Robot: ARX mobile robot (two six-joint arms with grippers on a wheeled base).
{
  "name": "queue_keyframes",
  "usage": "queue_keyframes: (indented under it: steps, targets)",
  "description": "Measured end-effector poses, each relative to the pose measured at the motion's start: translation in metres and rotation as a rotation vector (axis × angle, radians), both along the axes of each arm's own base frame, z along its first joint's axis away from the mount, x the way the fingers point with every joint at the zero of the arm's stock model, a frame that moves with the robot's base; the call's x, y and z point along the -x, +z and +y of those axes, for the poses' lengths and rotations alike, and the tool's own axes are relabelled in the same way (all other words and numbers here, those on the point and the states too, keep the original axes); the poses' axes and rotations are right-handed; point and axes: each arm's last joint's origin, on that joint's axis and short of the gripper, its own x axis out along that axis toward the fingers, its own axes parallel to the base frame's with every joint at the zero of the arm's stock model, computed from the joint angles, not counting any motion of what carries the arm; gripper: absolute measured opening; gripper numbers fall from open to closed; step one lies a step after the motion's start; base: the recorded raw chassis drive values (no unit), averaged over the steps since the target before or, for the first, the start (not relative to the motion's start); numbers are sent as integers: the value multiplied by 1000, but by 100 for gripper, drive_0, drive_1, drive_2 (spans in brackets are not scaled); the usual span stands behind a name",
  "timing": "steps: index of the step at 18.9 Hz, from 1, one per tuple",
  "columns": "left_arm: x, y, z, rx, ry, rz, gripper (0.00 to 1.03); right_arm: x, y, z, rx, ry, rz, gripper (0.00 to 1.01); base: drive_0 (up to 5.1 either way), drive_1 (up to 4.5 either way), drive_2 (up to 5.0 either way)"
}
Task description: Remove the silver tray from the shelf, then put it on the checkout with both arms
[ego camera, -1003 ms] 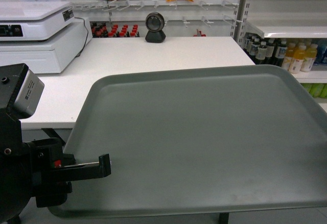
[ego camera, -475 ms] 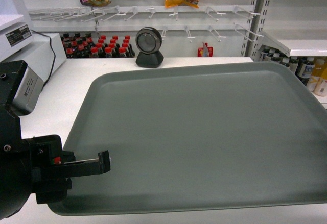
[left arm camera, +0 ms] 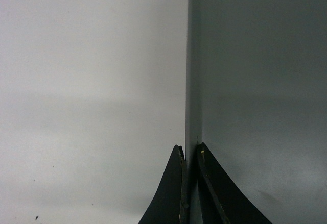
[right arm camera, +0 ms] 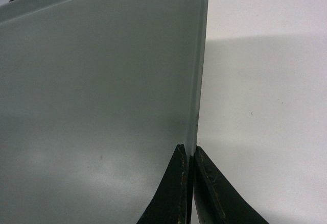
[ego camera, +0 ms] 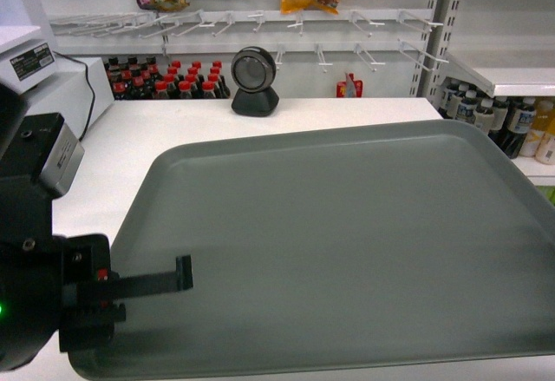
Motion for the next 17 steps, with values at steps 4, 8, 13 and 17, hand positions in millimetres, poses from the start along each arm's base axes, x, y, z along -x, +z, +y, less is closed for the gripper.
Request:
queue_keyframes:
  steps: [4, 8, 13, 17]
  targets:
    - [-18, 16, 7, 72, 2, -28, 3, -4, 2, -1, -6, 27, 80, 3, -6, 409, -421]
    - [-83, 18, 43, 176, -7, -66, 3, -95, 18, 12, 31, 178, 115, 3, -5, 307, -316]
    - [-137, -20, 40, 159, -6, 7, 3, -156, -22, 33, 121, 174, 165, 3, 0, 0, 0]
    - [-152, -50, 37, 112, 17, 101, 3, -171, -55, 45, 208, 181, 205, 3, 0, 0, 0]
